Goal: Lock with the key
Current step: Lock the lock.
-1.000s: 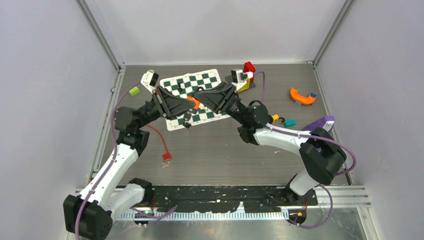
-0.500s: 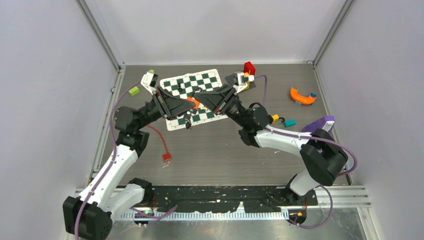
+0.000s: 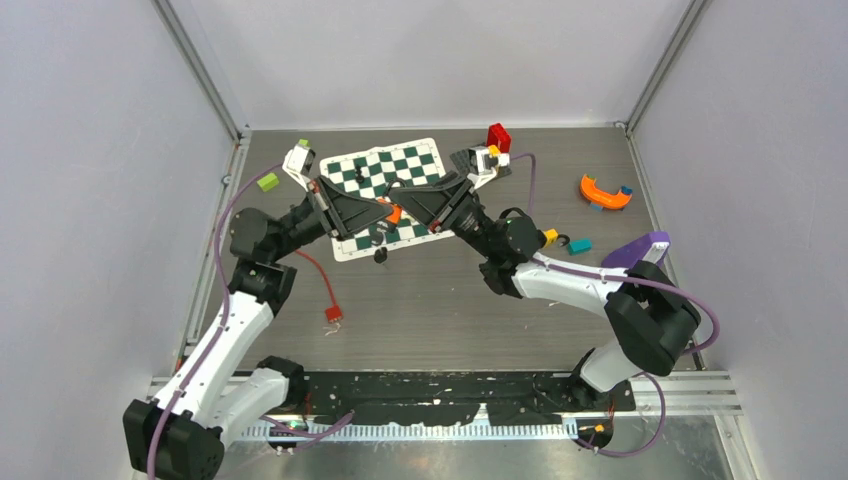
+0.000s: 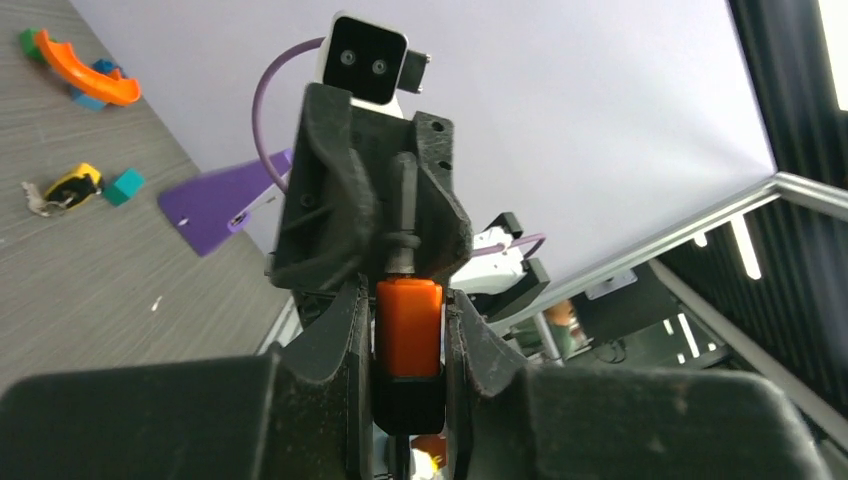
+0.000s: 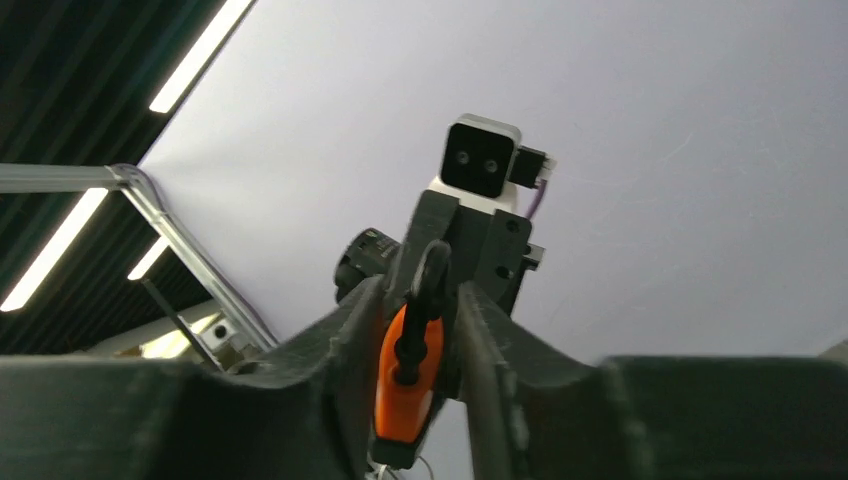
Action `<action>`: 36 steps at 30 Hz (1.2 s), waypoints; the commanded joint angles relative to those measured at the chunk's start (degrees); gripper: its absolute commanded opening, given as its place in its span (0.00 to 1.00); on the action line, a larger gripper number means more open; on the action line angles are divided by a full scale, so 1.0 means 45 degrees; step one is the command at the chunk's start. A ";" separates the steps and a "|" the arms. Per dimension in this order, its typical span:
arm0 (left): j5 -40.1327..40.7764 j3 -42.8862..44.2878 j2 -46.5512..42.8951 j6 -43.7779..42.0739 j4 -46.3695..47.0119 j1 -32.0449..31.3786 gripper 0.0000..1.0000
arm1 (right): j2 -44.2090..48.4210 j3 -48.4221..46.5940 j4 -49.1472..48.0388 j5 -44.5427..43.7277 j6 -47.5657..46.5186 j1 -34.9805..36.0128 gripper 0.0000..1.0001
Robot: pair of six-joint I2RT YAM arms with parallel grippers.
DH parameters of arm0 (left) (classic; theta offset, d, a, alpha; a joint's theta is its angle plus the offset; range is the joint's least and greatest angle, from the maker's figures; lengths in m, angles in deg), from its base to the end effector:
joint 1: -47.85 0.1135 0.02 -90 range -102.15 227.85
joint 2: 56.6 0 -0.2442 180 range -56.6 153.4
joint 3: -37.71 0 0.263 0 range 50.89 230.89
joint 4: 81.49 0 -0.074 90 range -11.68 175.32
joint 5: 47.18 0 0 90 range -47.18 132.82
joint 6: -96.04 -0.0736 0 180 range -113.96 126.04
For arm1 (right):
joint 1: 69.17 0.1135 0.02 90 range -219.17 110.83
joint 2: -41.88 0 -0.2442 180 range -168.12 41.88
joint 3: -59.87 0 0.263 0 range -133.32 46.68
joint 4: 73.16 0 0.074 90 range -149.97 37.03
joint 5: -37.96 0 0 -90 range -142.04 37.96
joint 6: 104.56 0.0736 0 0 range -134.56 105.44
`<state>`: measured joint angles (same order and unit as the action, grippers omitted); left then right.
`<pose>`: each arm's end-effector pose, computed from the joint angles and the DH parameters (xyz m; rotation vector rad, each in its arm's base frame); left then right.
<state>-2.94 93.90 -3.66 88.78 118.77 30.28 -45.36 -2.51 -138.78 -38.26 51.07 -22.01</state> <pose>0.2228 -0.1258 0.3733 0.0052 1.5711 -1.9045 0.2299 0.2737 0.3418 -0.1017 1.0489 1.9202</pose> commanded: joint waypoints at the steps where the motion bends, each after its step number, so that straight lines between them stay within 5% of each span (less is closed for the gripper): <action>1: -0.0307 0.1324 -0.0691 -0.2619 -0.2594 -0.0121 0.00 | 0.0609 0.0054 0.0315 0.0070 -0.0131 -0.0067 0.60; 3: -0.0375 0.1886 -0.0853 -0.4086 -0.4179 -0.0121 0.00 | 0.0875 0.0147 0.0441 0.0342 0.0043 -0.0205 0.74; 5: -0.0685 0.2466 -0.0922 -0.5481 -0.5596 -0.0102 0.00 | 0.1248 0.0274 0.0705 0.0701 0.0179 -0.0457 0.78; 11: -0.1511 0.3654 -0.0719 -0.8380 -0.8954 -0.0062 0.00 | 0.2701 0.0251 0.3112 0.3024 -0.0149 -0.1462 0.77; 15: -0.1676 0.3744 -0.0685 -0.9064 -0.9503 -0.0067 0.00 | 0.3445 -0.1236 0.7711 0.4709 -0.2027 -0.1616 0.77; 18: -0.1590 0.4020 -0.0794 -1.0041 -1.0266 -0.0063 0.00 | 0.4288 -0.1897 1.2927 0.3310 -0.4130 -0.1617 0.77; 24: -0.0442 0.4745 -0.1029 -1.2806 -1.2142 -0.0081 0.00 | 0.4742 -0.3140 1.7943 0.1872 -0.4776 -0.1473 0.66; 29: 0.0527 0.5051 -0.0923 -1.5031 -1.2782 -0.0433 0.00 | 0.4547 -0.3260 1.9043 0.1500 -0.3339 -0.1148 0.60; 36: 0.2470 0.5118 -0.0206 -1.8253 -1.3227 -0.2266 0.00 | 0.3472 -0.3889 1.8432 0.1538 -0.0713 -0.0795 0.70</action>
<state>3.42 114.29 -5.71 16.04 59.15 22.96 -28.69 -16.10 -54.54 -30.46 40.58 -26.08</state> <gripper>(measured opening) 0.217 0.677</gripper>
